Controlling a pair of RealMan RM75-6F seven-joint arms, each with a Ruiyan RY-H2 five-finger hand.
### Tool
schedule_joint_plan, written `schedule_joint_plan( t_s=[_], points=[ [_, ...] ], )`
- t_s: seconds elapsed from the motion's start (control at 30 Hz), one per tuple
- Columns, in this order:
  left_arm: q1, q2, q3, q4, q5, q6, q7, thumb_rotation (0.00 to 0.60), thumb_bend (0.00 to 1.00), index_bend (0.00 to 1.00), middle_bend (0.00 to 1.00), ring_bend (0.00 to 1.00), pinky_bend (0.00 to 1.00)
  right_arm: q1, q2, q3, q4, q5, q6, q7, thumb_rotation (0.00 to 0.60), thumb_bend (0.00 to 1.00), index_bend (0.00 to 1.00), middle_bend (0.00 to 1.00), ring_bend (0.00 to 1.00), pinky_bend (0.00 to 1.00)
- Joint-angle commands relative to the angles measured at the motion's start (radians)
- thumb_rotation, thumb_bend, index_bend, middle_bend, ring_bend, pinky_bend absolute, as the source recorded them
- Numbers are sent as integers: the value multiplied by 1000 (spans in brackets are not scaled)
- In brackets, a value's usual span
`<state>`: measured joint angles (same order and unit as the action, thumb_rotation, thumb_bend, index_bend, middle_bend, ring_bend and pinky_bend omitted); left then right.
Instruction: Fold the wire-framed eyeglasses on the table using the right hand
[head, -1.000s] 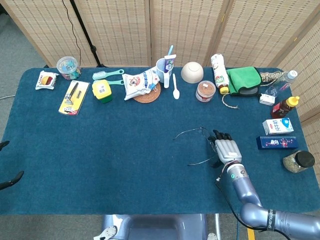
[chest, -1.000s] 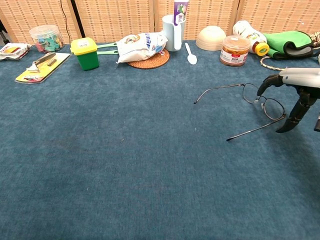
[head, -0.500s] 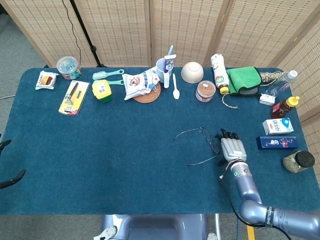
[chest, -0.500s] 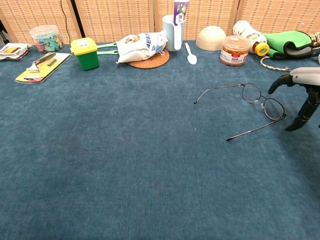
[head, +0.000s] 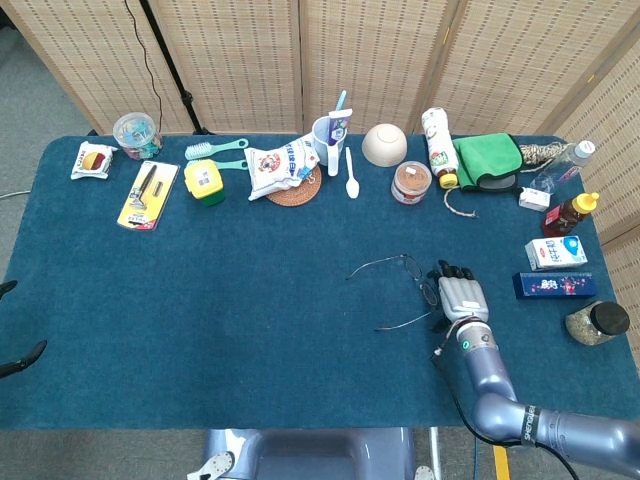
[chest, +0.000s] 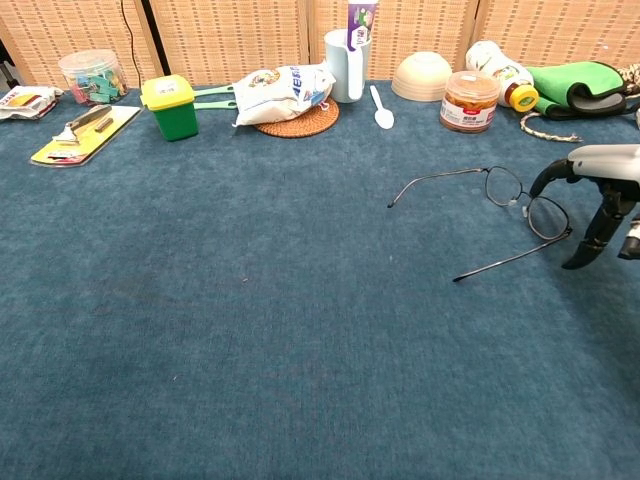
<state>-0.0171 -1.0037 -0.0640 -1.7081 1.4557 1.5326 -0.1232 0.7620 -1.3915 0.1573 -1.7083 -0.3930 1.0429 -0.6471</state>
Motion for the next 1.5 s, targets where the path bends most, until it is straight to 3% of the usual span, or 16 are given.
schedule_joint_plan(
  t_s=[0.03, 0.77, 1.33, 1.5],
  points=[
    [2, -1, 1, 7, -5, -2, -5, 483, 190, 162, 38, 30, 0, 15, -13, 0, 12, 24, -2, -13, 600, 145, 162, 0, 0, 0],
    [20, 1, 6, 40, -23, 1, -46, 484, 190, 162, 38, 30, 0, 119, -66, 30, 52, 174, 6, -95, 600, 145, 207, 0, 0, 0],
    [31, 7, 6, 37, -30, 6, -47, 485, 191, 162, 38, 30, 0, 154, -110, 52, 96, 213, 12, -97, 600, 145, 393, 6, 0, 0],
    [32, 8, 6, 37, -31, 5, -48, 484, 190, 162, 38, 30, 0, 156, -125, 58, 117, 211, 21, -87, 600, 145, 464, 55, 0, 0]
  ],
)
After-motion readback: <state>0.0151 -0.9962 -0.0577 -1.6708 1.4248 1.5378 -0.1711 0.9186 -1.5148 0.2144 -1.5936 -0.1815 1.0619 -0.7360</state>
